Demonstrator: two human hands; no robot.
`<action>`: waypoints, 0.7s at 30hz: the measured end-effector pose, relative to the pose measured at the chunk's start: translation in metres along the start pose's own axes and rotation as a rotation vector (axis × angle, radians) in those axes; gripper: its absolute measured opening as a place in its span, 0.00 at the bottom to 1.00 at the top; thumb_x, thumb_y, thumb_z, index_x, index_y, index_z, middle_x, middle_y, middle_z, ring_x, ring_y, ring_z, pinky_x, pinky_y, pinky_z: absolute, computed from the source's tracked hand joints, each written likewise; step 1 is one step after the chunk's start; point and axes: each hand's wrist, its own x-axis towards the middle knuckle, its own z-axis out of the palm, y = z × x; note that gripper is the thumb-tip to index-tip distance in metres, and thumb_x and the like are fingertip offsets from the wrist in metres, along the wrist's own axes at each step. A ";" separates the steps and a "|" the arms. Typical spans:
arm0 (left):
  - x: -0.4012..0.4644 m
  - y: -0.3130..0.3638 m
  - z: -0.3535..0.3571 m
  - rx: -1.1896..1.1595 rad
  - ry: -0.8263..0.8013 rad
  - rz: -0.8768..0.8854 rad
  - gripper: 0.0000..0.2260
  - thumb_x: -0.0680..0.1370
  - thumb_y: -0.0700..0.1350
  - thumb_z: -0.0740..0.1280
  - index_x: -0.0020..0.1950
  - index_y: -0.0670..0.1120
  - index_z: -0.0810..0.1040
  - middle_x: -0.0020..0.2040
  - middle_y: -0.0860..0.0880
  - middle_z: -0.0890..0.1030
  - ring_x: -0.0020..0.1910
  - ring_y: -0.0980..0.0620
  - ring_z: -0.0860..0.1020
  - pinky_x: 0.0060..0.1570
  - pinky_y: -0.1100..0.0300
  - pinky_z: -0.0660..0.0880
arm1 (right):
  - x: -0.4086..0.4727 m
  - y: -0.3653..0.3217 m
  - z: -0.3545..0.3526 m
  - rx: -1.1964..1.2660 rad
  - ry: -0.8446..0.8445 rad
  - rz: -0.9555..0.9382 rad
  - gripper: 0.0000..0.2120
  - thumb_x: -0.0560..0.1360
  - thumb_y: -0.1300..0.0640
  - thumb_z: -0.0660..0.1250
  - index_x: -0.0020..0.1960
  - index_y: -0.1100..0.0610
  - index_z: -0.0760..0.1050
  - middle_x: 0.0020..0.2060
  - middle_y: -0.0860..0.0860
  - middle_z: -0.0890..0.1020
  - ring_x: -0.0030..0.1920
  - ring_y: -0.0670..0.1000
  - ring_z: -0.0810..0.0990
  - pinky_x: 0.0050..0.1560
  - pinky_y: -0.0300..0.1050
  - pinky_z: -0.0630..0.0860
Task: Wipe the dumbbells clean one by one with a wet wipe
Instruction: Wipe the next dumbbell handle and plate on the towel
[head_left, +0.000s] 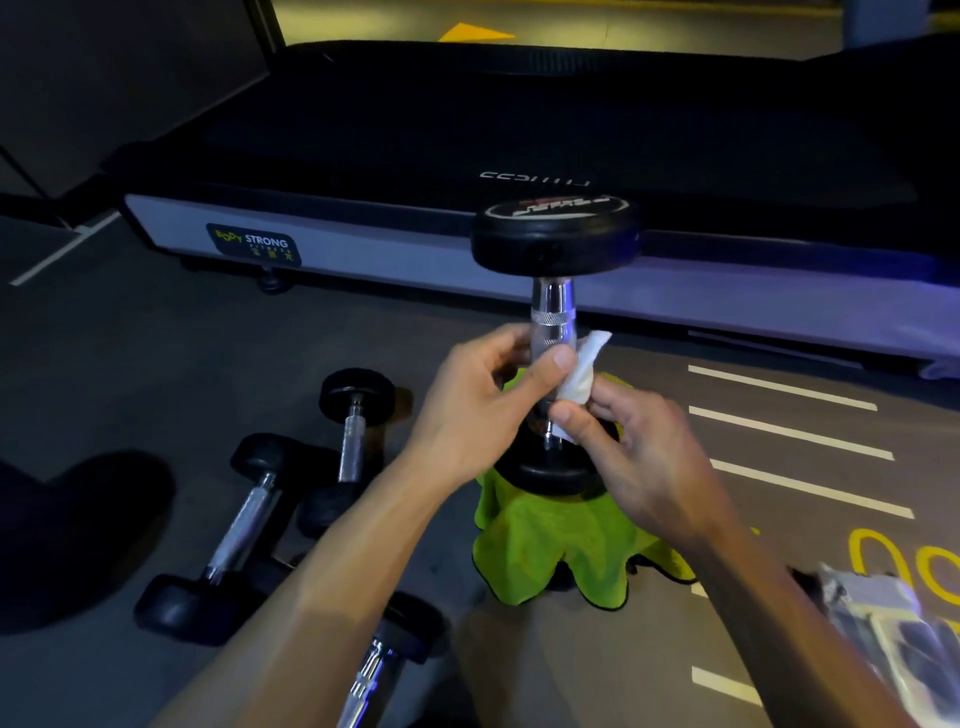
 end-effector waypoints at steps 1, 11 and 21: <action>0.000 0.000 -0.001 -0.017 -0.002 -0.013 0.11 0.80 0.48 0.71 0.60 0.46 0.84 0.54 0.50 0.88 0.55 0.53 0.86 0.60 0.53 0.81 | -0.001 0.000 0.002 0.000 0.014 0.003 0.08 0.84 0.50 0.67 0.58 0.50 0.84 0.51 0.40 0.88 0.55 0.41 0.85 0.59 0.50 0.79; -0.006 -0.002 -0.012 -0.133 0.075 -0.020 0.06 0.85 0.42 0.67 0.58 0.43 0.83 0.49 0.51 0.87 0.50 0.58 0.84 0.52 0.66 0.78 | -0.010 -0.007 0.010 -0.123 0.019 -0.059 0.08 0.84 0.60 0.64 0.48 0.56 0.81 0.44 0.50 0.83 0.49 0.51 0.80 0.52 0.54 0.76; -0.015 0.016 -0.073 -0.022 0.135 -0.093 0.05 0.83 0.43 0.68 0.56 0.46 0.83 0.48 0.47 0.88 0.46 0.54 0.83 0.45 0.62 0.82 | -0.012 -0.027 0.036 0.230 0.018 0.070 0.23 0.78 0.48 0.62 0.51 0.69 0.77 0.34 0.50 0.67 0.35 0.45 0.63 0.36 0.50 0.62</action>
